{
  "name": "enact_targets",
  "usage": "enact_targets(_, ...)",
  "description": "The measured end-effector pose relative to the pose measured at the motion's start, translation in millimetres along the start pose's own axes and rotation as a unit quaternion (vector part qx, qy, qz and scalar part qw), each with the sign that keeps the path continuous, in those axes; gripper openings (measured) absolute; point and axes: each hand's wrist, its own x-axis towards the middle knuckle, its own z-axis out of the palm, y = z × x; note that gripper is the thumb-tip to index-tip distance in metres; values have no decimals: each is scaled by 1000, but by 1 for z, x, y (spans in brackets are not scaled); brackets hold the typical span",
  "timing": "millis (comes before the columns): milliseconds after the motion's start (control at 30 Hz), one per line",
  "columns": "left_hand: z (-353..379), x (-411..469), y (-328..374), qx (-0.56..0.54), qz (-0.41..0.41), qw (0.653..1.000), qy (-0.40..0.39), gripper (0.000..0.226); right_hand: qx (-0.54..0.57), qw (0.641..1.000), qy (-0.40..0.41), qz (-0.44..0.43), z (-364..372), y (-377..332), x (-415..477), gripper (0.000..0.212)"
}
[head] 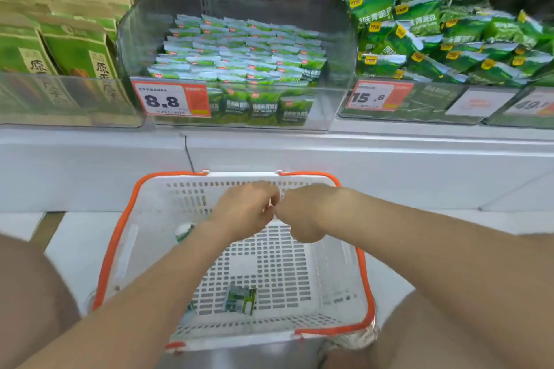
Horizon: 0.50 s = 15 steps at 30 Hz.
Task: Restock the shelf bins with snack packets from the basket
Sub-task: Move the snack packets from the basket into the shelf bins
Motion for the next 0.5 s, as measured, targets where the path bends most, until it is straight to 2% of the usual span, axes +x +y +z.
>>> enact_targets(67,40,-16,-7,1,-23,990,-138,9,-17,999,-26,-18,14,-10,7,9)
enact_targets(167,96,-42,-19,-15,-60,951,-303,15,-48,997,-38,-47,26,-22,15,10)
enact_targets(267,137,-65,-30,10,-95,900,-425,46,-54,996,-33,-62,31,-27,22,13)
enact_targets(367,155,-79,-34,18,-99,863,-495,72,-60,996,-21,-64,28,-25,25,17)
enact_targets(500,159,-79,-34,7,-104,862,-496,72,-59,996,-21,-56,25,-21,29,15)
